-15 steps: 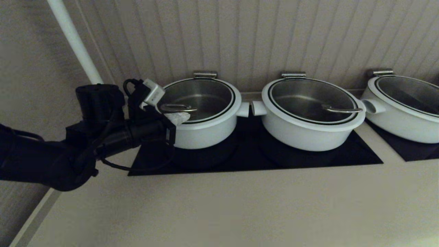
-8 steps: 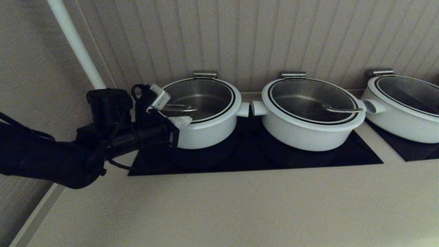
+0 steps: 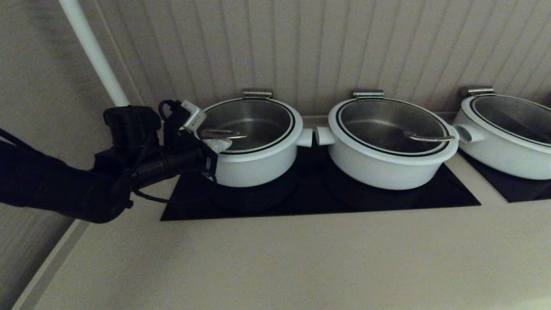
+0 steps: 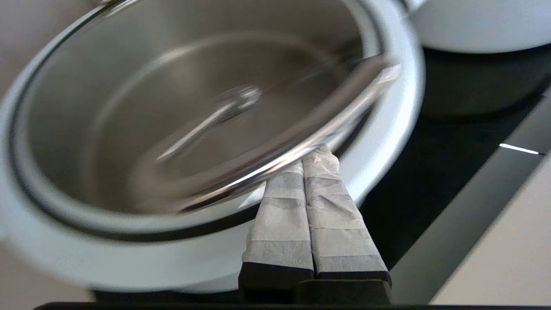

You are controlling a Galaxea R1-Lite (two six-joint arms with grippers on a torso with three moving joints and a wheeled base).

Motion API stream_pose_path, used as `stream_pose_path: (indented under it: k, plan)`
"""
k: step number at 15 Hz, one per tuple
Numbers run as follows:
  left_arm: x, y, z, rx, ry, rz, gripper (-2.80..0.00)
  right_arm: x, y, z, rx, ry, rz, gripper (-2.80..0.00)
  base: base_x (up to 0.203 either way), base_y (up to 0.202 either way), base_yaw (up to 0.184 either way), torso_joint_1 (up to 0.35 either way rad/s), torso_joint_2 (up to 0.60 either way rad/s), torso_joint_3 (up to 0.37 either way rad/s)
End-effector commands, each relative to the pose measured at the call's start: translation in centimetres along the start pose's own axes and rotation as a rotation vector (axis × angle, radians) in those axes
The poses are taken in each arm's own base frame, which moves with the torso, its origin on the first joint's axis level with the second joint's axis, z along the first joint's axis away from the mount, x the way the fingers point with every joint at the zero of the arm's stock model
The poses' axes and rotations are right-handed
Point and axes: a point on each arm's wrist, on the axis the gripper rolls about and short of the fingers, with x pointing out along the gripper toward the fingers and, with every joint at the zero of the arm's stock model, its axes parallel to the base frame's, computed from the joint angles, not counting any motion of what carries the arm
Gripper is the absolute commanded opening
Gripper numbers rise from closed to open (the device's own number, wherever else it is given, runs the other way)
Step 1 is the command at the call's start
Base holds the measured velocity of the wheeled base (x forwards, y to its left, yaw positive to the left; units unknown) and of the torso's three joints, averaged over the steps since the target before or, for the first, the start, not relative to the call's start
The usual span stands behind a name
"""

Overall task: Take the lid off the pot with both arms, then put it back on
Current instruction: Open the food pot lid a small opening with the left arm

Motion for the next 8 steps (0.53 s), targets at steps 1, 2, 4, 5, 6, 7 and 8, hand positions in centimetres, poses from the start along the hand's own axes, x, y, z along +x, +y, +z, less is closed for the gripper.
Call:
stream_pose_path:
  k: [1, 2, 4, 5, 6, 7, 8]
  plan:
    - [-0.2, 0.6, -0.2, 0.009, 0.000, 0.018, -2.80, 0.0, 0.0, 0.0, -0.001, 0.002, 0.001, -2.80, 0.000, 0.000, 0.000, 0.000, 0.00, 0.000]
    - [-0.2, 0.6, -0.1, 0.010, -0.002, 0.019, -2.80, 0.0, 0.0, 0.0, -0.001, 0.002, 0.002, -2.80, 0.000, 0.000, 0.000, 0.000, 0.00, 0.000]
    - [-0.2, 0.8, 0.3, 0.016, -0.015, 0.022, -2.80, 0.0, 0.0, 0.0, -0.001, 0.002, 0.000, -2.80, 0.000, 0.000, 0.000, 0.000, 0.00, 0.000]
    - [0.0, 1.0, 0.8, 0.023, -0.031, 0.026, -2.80, 0.0, 0.0, 0.0, -0.001, 0.002, 0.002, -2.80, 0.000, 0.000, 0.000, 0.000, 0.00, 0.000]
    - [0.2, 1.1, 1.1, 0.028, -0.044, 0.030, -2.80, 0.0, 0.0, 0.0, -0.001, 0.002, 0.000, -2.80, 0.000, 0.000, 0.000, 0.000, 0.00, 0.000]
    - [0.3, 1.3, 1.6, 0.034, -0.058, 0.033, -2.80, 0.0, 0.0, 0.0, -0.001, 0.002, 0.001, -2.80, 0.000, 0.000, 0.000, 0.000, 0.00, 0.000]
    - [0.4, 1.4, 2.0, 0.039, -0.070, 0.036, -2.80, 0.0, 0.0, 0.0, -0.001, 0.002, 0.000, -2.80, 0.000, 0.000, 0.000, 0.000, 0.00, 0.000]
